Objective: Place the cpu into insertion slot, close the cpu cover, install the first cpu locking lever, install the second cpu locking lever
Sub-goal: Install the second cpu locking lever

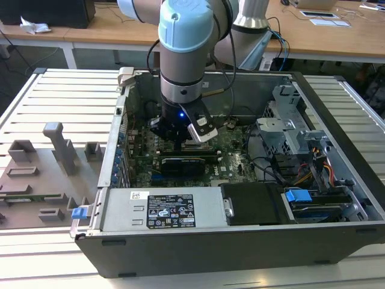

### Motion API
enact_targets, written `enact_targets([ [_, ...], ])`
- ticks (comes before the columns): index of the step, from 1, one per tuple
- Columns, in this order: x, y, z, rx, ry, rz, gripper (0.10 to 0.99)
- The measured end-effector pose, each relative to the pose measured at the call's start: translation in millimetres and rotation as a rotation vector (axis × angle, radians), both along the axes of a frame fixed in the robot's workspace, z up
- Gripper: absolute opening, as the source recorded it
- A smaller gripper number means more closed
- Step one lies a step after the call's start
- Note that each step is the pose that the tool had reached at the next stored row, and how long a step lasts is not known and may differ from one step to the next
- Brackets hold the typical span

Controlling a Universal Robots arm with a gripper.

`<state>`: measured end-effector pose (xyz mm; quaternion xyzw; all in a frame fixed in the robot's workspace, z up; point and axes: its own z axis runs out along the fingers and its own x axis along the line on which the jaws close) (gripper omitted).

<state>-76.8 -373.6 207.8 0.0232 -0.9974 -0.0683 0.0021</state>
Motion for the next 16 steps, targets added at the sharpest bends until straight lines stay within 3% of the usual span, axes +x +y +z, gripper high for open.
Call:
enact_targets([
  [6,-6.0,-0.8,-4.3,0.037,-0.0001,0.044,0.106],
  [12,-5.5,-1.0,-8.8,0.043,0.0001,0.052,0.106],
  [16,-5.6,-5.3,-8.3,0.043,-0.0006,0.054,0.106],
])
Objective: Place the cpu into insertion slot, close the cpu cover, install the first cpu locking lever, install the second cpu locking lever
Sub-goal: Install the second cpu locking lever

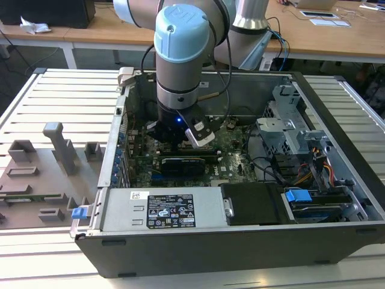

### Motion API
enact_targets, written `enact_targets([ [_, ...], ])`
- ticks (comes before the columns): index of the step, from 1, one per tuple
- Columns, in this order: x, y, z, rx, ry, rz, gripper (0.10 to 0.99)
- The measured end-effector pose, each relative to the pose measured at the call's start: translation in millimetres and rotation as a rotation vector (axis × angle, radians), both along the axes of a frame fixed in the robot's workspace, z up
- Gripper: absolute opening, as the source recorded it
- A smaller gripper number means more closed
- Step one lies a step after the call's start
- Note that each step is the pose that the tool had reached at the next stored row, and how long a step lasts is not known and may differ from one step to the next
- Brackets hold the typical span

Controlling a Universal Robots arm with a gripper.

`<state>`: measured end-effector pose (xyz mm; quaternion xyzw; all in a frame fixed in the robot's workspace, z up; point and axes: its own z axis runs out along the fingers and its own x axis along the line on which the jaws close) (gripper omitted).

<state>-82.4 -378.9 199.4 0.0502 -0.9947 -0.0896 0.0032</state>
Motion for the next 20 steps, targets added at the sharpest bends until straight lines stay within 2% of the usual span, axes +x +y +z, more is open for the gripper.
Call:
enact_targets([
  [1,0.0,0.0,2.1,0.000,-0.0002,0.000,0.106],
  [3,0.2,0.3,10.9,0.000,0.0001,0.000,0.106],
  [4,0.6,1.9,13.4,0.000,-0.0001,0.000,0.106],
  [6,1.7,7.7,14.6,-0.009,0.0001,0.000,0.106],
  [7,2.1,11.3,14.6,-0.016,0.0000,0.000,0.106],
  [9,2.9,24.1,14.7,-0.041,0.0005,0.000,0.106],
  [11,3.6,31.9,14.6,-0.056,0.0006,0.000,0.106],
  [13,6.1,39.7,14.7,-0.068,0.0031,0.000,0.106],
  [15,14.6,43.8,14.7,-0.084,0.0099,0.001,0.106],
  [18,35.1,45.2,14.5,-0.108,0.0278,0.001,0.106],
  [20,45.4,45.4,14.5,-0.112,0.0388,0.002,0.106],
])
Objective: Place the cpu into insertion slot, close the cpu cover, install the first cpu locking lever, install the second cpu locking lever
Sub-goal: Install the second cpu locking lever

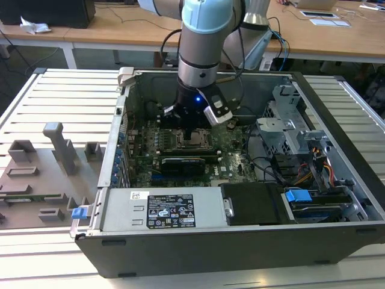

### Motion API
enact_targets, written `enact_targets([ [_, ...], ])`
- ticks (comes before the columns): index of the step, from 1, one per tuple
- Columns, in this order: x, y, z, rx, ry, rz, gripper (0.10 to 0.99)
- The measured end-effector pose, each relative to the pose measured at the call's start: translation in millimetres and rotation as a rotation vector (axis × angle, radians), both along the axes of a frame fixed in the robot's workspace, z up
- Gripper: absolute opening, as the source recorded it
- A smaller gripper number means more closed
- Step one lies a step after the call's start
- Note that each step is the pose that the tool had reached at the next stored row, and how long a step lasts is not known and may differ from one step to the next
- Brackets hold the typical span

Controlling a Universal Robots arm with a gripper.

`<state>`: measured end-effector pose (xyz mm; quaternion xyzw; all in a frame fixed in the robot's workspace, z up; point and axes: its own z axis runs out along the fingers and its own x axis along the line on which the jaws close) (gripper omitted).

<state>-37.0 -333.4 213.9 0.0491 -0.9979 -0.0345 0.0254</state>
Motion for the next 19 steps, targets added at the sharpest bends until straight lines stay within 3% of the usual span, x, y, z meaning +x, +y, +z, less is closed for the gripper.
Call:
enact_targets([
  [2,12.5,0.1,0.0,-0.005,0.0132,0.000,0.106],
  [3,16.6,0.1,0.4,-0.010,0.0164,0.000,0.106],
  [6,17.0,0.2,4.5,-0.012,0.0165,0.000,0.106],
  [9,17.2,0.1,29.3,-0.015,0.0165,0.000,0.106],
  [13,17.1,0.2,43.4,-0.015,0.0164,0.000,0.106],
  [16,17.1,0.2,49.9,-0.015,0.0165,0.000,0.106],
  [19,17.2,0.2,51.7,-0.015,0.0163,0.000,0.106],
])
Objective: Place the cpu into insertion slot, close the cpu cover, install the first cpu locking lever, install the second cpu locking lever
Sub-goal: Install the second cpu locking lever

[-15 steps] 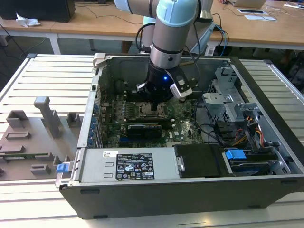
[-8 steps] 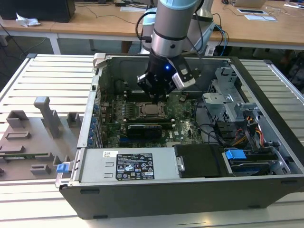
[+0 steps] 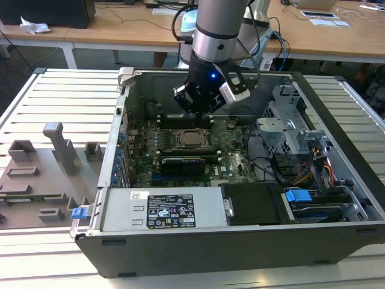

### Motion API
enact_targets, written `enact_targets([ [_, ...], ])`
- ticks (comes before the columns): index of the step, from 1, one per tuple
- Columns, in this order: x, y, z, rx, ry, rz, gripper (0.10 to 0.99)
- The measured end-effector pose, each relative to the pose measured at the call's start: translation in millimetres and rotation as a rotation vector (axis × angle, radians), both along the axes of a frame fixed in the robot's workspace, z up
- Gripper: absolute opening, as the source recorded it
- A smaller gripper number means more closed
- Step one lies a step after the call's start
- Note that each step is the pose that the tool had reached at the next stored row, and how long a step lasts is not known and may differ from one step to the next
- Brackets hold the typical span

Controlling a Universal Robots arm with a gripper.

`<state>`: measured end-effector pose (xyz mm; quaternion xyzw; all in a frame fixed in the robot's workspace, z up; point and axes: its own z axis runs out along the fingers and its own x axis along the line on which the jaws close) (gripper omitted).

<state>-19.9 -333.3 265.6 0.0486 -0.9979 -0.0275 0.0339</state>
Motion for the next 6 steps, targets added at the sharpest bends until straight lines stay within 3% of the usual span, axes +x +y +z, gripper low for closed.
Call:
enact_targets([
  [6,0.0,0.0,0.2,0.000,0.0002,0.000,0.106],
])
